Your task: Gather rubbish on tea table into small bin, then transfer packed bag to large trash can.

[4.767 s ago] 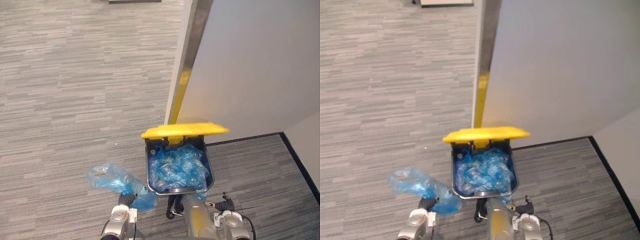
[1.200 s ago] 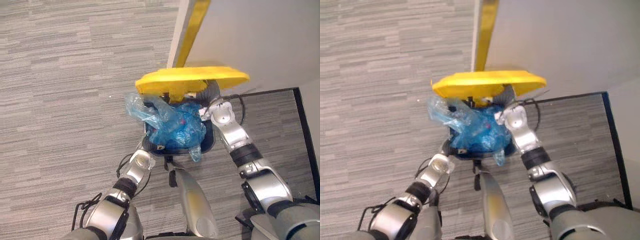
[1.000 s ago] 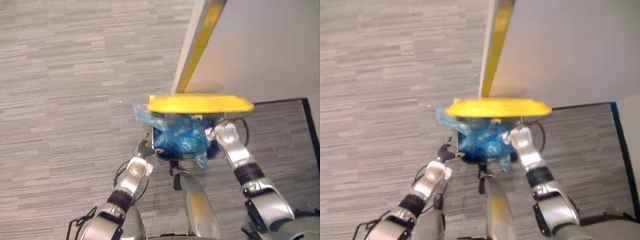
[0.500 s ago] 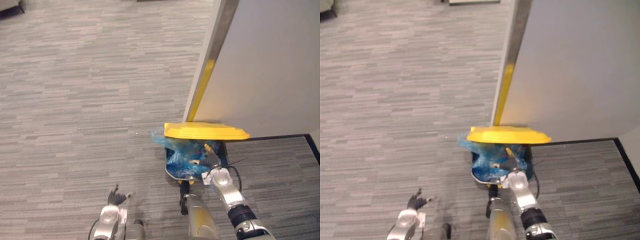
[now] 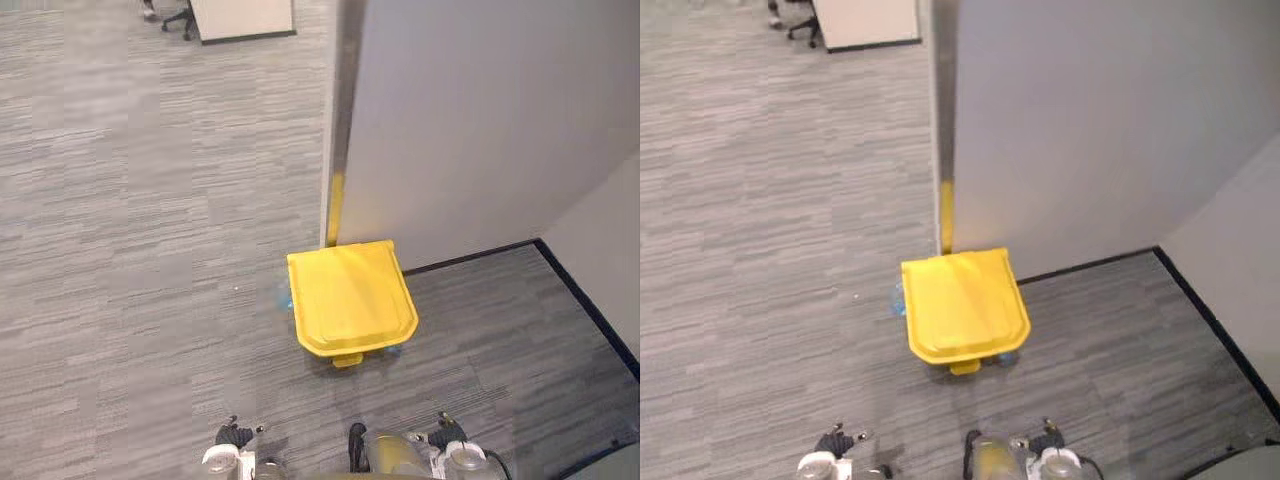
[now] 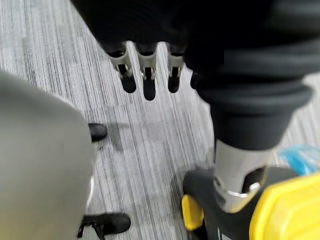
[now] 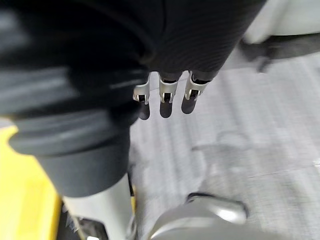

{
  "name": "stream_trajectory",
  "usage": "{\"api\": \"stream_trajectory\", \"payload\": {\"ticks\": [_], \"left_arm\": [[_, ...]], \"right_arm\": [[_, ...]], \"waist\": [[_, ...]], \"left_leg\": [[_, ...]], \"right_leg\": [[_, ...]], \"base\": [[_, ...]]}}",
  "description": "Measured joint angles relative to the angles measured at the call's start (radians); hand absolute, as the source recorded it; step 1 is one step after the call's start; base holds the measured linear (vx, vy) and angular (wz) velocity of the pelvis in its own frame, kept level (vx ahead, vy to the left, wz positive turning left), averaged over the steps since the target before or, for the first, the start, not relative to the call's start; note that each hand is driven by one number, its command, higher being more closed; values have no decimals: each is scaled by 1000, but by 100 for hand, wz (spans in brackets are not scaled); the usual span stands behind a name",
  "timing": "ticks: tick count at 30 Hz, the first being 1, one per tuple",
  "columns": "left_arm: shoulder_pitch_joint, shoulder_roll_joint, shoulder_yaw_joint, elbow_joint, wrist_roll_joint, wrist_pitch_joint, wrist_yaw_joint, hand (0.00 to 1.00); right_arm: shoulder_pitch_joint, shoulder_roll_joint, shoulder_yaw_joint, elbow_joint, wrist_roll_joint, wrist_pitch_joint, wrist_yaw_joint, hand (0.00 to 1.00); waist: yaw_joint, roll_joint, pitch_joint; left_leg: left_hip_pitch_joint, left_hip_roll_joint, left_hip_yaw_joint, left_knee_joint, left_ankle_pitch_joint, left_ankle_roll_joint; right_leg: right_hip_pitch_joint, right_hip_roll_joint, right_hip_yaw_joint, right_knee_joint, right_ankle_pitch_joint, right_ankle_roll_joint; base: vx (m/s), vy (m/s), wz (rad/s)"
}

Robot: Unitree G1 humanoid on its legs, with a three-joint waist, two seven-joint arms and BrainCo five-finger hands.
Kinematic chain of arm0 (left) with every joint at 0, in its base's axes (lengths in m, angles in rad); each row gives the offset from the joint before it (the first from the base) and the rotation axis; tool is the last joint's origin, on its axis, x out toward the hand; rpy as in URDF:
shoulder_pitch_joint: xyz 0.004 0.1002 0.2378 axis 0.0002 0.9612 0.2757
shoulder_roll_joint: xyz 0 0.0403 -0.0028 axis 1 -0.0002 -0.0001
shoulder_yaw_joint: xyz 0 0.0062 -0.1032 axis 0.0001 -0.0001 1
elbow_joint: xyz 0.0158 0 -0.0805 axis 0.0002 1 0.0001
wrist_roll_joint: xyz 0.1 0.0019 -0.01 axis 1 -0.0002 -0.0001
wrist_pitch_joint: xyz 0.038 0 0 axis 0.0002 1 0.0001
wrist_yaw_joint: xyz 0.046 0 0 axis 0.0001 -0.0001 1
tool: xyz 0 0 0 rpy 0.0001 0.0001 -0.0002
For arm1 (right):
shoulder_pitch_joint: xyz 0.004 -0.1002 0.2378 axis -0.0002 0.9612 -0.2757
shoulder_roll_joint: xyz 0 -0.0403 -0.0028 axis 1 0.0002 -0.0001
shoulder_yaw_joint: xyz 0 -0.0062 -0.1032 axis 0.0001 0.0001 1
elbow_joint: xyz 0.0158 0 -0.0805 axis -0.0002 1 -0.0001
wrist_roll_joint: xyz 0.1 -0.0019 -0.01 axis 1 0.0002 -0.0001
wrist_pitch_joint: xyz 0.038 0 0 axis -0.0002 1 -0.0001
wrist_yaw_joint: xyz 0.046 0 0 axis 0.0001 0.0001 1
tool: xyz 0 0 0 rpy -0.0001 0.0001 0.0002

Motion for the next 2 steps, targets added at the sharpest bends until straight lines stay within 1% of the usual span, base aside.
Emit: {"api": "stream_trajectory", "payload": {"ticks": [2], "left_arm": [[1, 2, 0, 15, 0, 1, -7, 0]], "right_arm": [[6, -5, -13, 18, 1, 4, -4, 0]], "waist": [[0, 6, -13]], "left_leg": [[-17, -1, -1, -1, 0, 3]], "right_leg": [[13, 2, -1, -60, 32, 6]], "base": [[-66, 44, -4]]}}
